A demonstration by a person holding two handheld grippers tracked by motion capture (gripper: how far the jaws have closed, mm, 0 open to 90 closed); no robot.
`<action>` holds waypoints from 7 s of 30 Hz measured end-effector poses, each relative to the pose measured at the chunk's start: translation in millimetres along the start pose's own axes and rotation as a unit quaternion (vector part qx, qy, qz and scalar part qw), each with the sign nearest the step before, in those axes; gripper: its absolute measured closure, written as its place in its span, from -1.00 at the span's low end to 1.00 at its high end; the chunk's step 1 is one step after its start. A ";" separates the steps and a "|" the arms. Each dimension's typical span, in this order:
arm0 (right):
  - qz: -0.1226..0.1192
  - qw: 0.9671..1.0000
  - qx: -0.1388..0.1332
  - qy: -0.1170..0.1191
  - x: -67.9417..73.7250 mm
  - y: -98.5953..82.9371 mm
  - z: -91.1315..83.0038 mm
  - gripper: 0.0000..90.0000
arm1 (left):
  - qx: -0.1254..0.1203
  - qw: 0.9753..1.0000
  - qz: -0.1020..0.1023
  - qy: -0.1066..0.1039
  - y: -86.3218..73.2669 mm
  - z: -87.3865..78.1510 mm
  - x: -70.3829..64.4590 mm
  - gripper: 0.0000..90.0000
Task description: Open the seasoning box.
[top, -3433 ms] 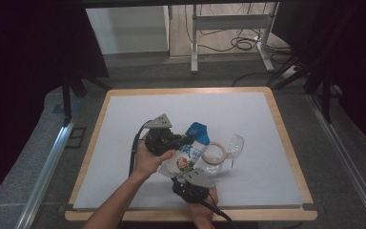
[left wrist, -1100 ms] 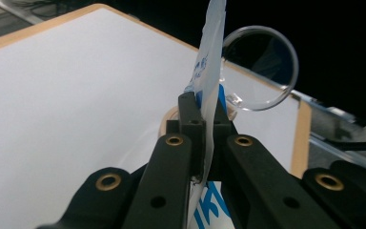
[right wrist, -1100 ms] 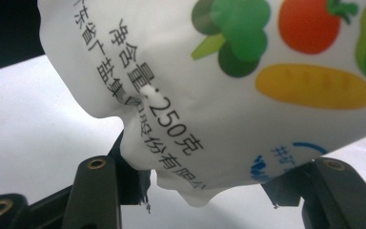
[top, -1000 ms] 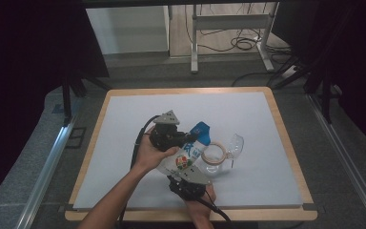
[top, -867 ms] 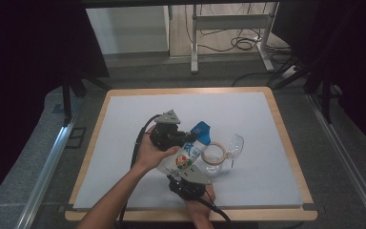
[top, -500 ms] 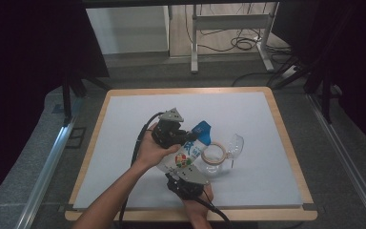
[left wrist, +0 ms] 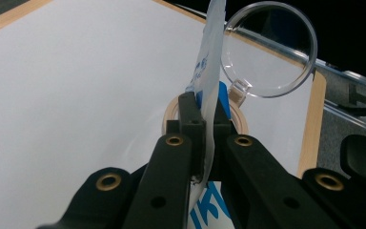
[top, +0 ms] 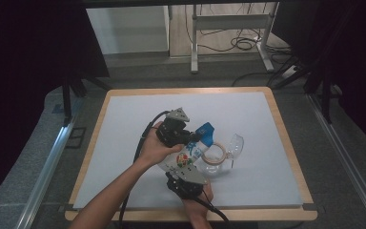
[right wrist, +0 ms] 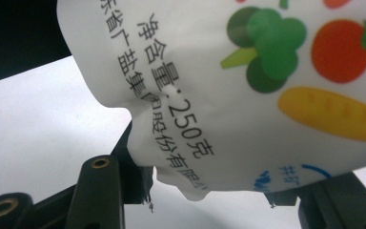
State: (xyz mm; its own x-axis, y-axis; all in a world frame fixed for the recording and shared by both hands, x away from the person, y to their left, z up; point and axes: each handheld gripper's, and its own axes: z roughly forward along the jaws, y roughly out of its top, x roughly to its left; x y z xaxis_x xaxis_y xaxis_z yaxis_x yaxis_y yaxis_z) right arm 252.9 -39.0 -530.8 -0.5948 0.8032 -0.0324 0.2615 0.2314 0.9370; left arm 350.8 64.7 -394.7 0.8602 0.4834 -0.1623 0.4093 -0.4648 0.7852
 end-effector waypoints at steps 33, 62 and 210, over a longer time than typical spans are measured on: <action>-0.010 1.000 -0.005 -0.011 2.0 12.8 5.1 0.05 | 0.067 0.997 0.035 0.000 22.1 18.1 -4.0 1.00; 0.005 1.000 -0.019 -0.003 -0.9 21.5 6.2 0.12 | 0.087 0.995 0.043 0.026 31.5 23.8 -11.8 1.00; 0.061 0.997 -0.037 0.017 -20.0 31.5 18.6 0.18 | 0.145 0.984 0.079 0.060 58.2 35.9 -21.4 1.00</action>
State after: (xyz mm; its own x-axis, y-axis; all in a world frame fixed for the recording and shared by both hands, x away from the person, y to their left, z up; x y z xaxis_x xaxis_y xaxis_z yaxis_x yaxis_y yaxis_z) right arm 287.2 -37.6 -507.1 -0.5879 0.8034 0.0948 0.2783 0.0909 0.9562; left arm 367.1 0.7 -366.9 0.8851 0.4642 0.0339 0.3577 -0.7251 0.5885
